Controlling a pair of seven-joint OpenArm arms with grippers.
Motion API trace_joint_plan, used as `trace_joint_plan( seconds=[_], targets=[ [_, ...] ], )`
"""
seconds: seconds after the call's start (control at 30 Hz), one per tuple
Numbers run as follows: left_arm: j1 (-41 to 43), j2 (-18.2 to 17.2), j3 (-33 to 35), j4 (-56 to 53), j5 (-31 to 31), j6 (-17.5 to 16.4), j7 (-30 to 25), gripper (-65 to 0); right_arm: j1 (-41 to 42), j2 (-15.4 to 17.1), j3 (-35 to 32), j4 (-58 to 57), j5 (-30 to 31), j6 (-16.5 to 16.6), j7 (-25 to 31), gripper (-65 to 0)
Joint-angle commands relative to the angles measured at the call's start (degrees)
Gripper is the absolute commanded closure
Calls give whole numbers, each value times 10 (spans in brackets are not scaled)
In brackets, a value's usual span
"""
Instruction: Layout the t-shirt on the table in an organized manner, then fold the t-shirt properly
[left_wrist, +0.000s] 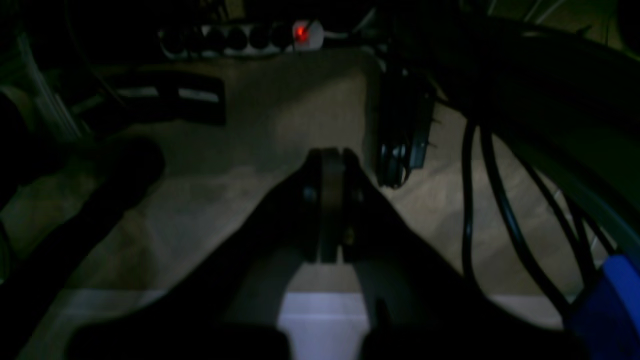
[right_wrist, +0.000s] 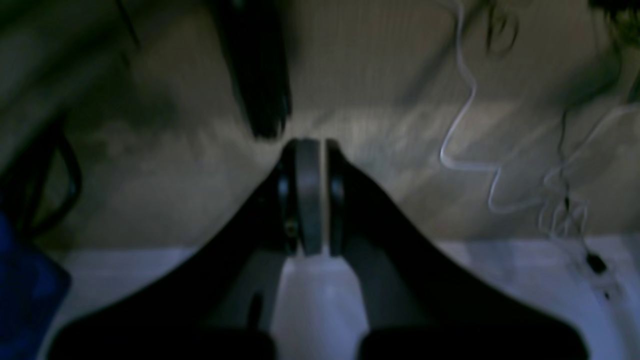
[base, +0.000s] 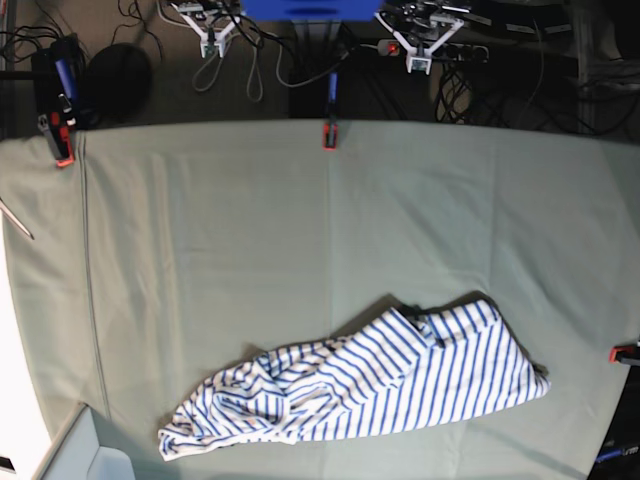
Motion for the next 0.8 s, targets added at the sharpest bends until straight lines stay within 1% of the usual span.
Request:
trace_joint_plan(
  seconds=[0.0, 0.1, 0.23, 0.37, 0.43, 0.57, 0.63, 0.77],
  targets=[
    [12, 1, 0, -1, -1, 4, -6, 0, -12, -2, -1, 16, 1, 11, 3, 0],
    [14, -1, 0, -1, -1, 4, -21, 0, -32, -2, -1, 38, 2, 11, 3, 0],
    [30, -2, 0, -1, -1, 4, -23, 0, -47, -2, -3, 37, 2, 11, 3, 0],
    [50, -18, -1, -1, -1, 4, -23, 0, -64, -2, -3, 39, 2, 11, 3, 0],
    [54, -21, -1, 0, -1, 4, -23, 0, -72, -1, -3, 41, 2, 11, 3, 0],
    [56, -24, 0, 27, -1, 4, -18, 0, -75, -1, -3, 42, 2, 11, 3, 0],
    [56, -32, 0, 29, -1, 4, -17, 0, -74, -1, -3, 42, 2, 11, 3, 0],
    [56, -33, 2, 29, -1, 4, -17, 0, -62, 0, -4, 42, 2, 11, 3, 0]
  ],
)
